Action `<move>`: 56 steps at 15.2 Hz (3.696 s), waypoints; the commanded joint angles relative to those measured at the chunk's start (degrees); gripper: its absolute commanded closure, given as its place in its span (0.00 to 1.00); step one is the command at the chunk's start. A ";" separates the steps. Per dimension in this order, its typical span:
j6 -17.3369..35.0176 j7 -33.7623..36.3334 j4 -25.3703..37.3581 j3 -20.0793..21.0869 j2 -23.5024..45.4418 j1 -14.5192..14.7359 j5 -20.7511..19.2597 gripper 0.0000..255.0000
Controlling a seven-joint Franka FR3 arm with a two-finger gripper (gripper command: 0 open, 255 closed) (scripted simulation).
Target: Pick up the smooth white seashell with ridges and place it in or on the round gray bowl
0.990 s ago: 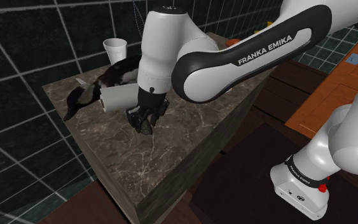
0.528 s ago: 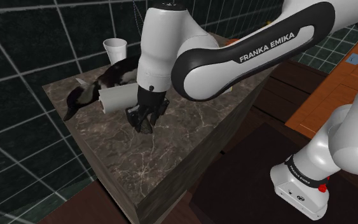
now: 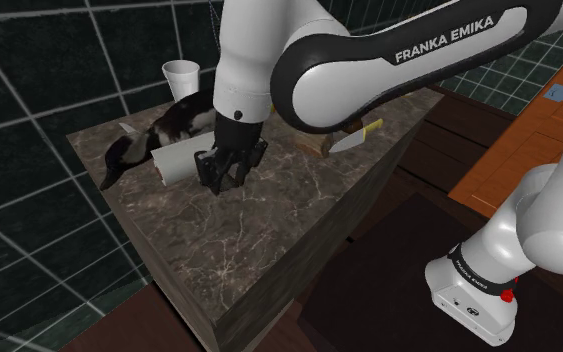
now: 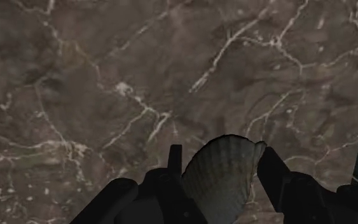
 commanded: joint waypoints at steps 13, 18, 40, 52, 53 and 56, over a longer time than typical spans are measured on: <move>-10.37 -0.43 7.95 0.19 -2.80 -0.29 1.57 1.00; -14.15 -0.35 11.44 0.21 -3.13 -0.31 1.70 1.00; -19.63 -25.80 7.94 -12.04 -10.43 -12.29 8.43 1.00; -19.86 -36.41 10.22 -16.30 -7.74 -16.07 5.15 0.00; -17.70 -36.81 8.72 -15.17 -7.85 -14.95 1.78 0.00; -10.94 -37.13 3.40 -12.03 -8.10 -11.90 -8.94 0.00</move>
